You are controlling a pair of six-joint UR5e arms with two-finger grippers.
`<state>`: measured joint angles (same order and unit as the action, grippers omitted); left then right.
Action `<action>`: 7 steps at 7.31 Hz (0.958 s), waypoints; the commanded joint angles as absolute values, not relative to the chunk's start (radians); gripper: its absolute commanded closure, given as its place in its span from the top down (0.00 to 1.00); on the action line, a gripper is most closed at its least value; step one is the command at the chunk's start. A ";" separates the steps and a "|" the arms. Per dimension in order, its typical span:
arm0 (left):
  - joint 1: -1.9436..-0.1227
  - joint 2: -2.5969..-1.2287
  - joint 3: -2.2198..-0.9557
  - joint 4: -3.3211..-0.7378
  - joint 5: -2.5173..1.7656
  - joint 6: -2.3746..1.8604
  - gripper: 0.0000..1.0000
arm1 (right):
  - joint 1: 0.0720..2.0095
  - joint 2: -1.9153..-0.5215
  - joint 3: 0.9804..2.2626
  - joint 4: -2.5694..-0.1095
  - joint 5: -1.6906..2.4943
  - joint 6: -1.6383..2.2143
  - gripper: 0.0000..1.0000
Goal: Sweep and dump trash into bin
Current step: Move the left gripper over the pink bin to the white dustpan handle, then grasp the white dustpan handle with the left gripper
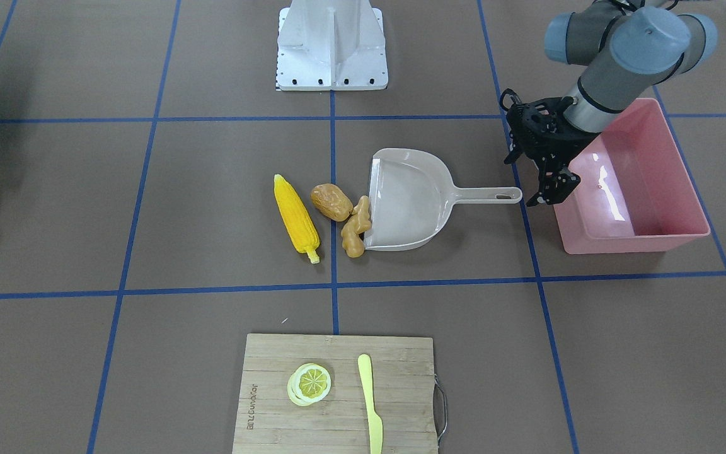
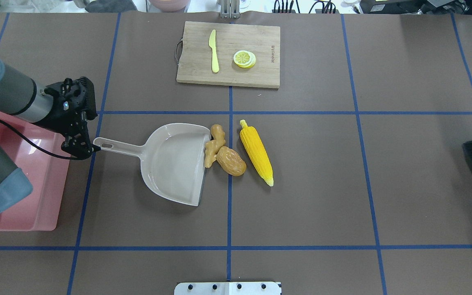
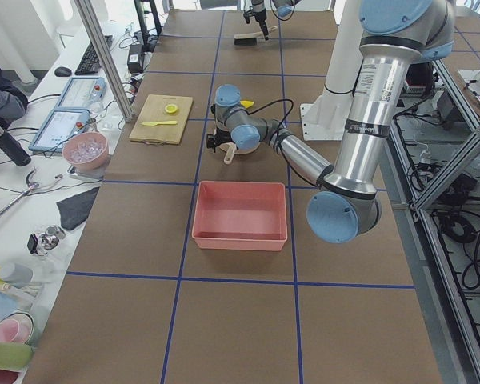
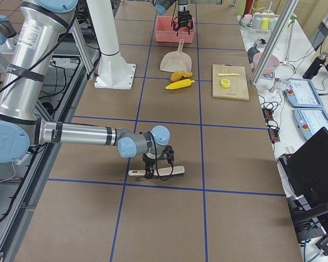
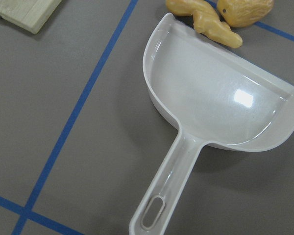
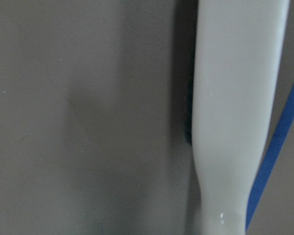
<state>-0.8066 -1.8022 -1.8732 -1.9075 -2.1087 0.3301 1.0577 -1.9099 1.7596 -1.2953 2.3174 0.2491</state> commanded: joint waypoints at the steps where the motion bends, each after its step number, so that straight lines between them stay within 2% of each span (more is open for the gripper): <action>1: -0.749 -1.827 -1.817 -1.949 -2.051 0.428 0.99 | 1.058 -1.928 1.769 -1.307 2.310 0.239 0.99; 4: -0.752 -1.793 -1.830 -2.021 -2.051 0.437 0.99 | 1.060 -1.962 1.764 -1.307 2.306 0.186 0.97; 6: -0.744 -1.787 -1.799 -2.032 -2.052 0.453 0.99 | 1.060 -1.951 1.752 -1.307 2.298 0.183 0.85; 7: -0.742 -1.786 -1.795 -2.052 -2.054 0.451 0.98 | 1.071 -1.950 1.747 -1.305 2.271 0.178 0.85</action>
